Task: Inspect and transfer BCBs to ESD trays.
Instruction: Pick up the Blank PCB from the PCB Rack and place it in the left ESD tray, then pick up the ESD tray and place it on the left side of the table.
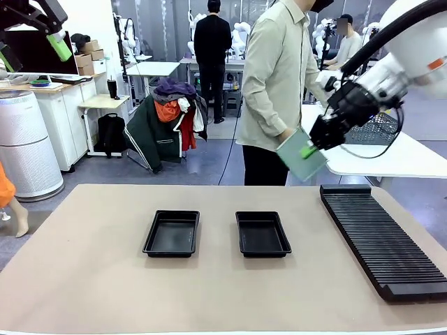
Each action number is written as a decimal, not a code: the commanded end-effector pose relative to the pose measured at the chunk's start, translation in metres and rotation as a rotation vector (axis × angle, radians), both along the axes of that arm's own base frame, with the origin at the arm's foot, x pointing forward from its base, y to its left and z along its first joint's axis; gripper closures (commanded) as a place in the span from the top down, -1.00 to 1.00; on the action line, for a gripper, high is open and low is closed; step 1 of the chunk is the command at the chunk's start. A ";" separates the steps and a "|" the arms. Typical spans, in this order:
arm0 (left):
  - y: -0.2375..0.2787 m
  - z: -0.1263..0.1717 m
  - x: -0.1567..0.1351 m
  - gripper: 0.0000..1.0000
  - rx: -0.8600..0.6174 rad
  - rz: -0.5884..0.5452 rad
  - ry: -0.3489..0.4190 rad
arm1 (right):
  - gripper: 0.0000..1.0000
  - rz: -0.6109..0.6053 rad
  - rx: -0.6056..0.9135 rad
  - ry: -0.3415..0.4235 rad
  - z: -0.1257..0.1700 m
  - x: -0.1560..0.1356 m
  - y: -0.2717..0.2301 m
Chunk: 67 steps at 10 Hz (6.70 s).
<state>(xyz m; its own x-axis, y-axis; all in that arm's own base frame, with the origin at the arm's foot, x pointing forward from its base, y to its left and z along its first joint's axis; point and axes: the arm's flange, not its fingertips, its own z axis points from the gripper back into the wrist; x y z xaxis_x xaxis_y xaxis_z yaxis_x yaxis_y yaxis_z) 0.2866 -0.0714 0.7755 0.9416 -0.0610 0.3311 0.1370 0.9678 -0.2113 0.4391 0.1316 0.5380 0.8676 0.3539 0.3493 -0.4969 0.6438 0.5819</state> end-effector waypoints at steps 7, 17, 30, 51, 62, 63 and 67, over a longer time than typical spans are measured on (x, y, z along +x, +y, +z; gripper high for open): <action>0.001 -0.001 0.000 1.00 0.000 0.004 0.002 | -0.95 -0.188 0.285 0.165 -0.101 -0.013 0.133; 0.001 -0.001 0.000 1.00 0.000 0.004 0.002 | -0.95 -0.288 0.334 0.289 -0.201 0.053 0.256; 0.001 -0.001 0.000 1.00 0.000 0.004 0.002 | -0.95 -0.362 0.169 0.385 -0.283 0.063 0.300; 0.001 -0.001 0.000 1.00 0.000 0.004 0.002 | 1.00 -0.406 -0.538 0.213 -0.169 0.054 0.351; 0.001 -0.001 0.000 1.00 0.000 0.004 0.002 | 1.00 -0.369 -0.729 0.172 -0.105 0.031 0.343; 0.001 -0.001 0.000 1.00 0.000 0.004 0.002 | 1.00 -0.369 -0.729 0.172 -0.105 0.031 0.343; 0.001 -0.001 0.000 1.00 0.000 0.004 0.002 | 1.00 -0.369 -0.729 0.172 -0.105 0.031 0.343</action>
